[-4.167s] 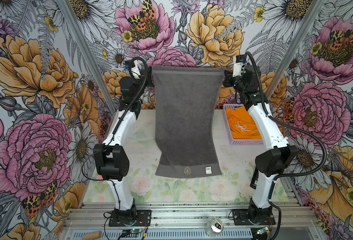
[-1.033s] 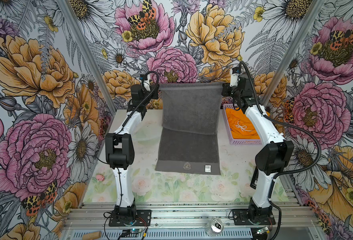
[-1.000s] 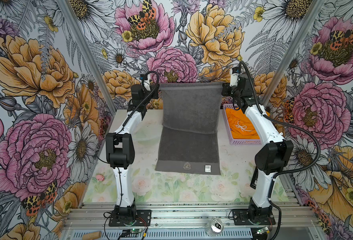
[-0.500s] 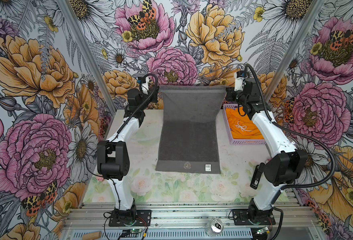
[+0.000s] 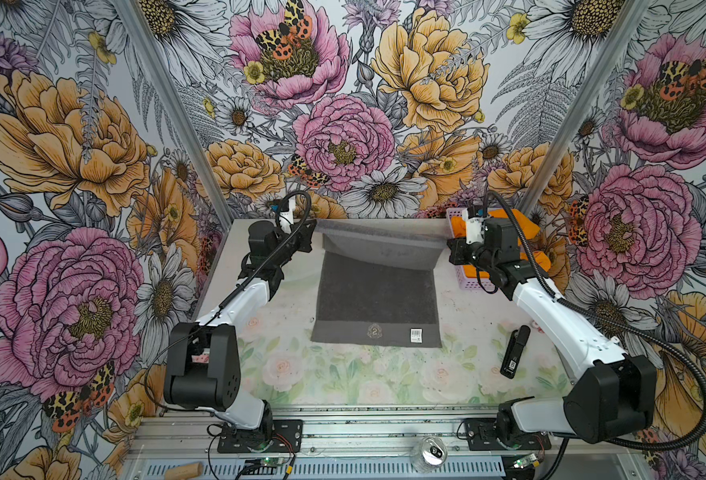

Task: Fold and stack the mixed laundry pile
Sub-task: 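Pull the folded edge with both grippers to the towel's near edge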

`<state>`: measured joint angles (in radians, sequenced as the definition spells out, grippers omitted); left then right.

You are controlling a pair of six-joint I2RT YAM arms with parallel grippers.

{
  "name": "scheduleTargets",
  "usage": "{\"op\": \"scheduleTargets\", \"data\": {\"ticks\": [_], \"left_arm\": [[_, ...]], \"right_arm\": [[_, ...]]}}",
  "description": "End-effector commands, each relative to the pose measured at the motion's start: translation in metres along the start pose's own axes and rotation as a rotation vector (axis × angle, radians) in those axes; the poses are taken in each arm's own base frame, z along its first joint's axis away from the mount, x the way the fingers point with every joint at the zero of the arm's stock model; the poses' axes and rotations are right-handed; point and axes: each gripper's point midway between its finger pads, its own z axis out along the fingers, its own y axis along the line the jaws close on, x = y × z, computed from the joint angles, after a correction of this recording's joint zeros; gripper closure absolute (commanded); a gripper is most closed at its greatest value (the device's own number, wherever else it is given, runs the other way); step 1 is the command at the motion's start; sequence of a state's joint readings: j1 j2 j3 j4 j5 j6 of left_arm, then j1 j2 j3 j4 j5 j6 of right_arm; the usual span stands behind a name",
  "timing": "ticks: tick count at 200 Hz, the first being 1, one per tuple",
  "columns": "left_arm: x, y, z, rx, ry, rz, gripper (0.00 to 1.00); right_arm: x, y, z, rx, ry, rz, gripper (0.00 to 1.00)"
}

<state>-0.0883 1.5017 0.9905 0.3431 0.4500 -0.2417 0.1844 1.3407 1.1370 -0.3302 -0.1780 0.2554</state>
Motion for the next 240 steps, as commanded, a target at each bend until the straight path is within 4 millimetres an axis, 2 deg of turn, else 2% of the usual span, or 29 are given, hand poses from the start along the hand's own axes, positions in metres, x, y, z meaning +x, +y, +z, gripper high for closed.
{"op": "scheduleTargets", "data": {"ticks": [1, 29, 60, 111, 154, 204, 240], "left_arm": [[0.004, 0.002, -0.023, -0.049, 0.004, -0.038, 1.00], [0.033, -0.004, -0.048, -0.080, 0.061, -0.092, 1.00], [0.065, -0.001, -0.077, -0.150, 0.119, -0.165, 1.00], [0.125, -0.004, -0.111, -0.233, 0.265, -0.298, 1.00], [0.154, -0.003, -0.128, -0.308, 0.331, -0.358, 1.00], [0.189, -0.008, -0.142, -0.348, 0.392, -0.417, 1.00], [0.208, -0.009, -0.154, -0.383, 0.426, -0.432, 1.00]], "right_arm": [[0.000, 0.008, -0.015, -0.017, -0.050, 0.030, 1.00], [0.027, 0.012, -0.019, -0.036, -0.010, 0.055, 1.00], [0.051, 0.018, -0.026, -0.059, 0.024, 0.080, 1.00], [0.094, 0.022, -0.037, -0.078, 0.096, 0.141, 1.00], [0.126, 0.027, -0.043, -0.084, 0.158, 0.181, 1.00], [0.168, 0.022, -0.047, -0.056, 0.239, 0.234, 1.00], [0.188, 0.020, -0.051, -0.045, 0.267, 0.271, 1.00]]}}
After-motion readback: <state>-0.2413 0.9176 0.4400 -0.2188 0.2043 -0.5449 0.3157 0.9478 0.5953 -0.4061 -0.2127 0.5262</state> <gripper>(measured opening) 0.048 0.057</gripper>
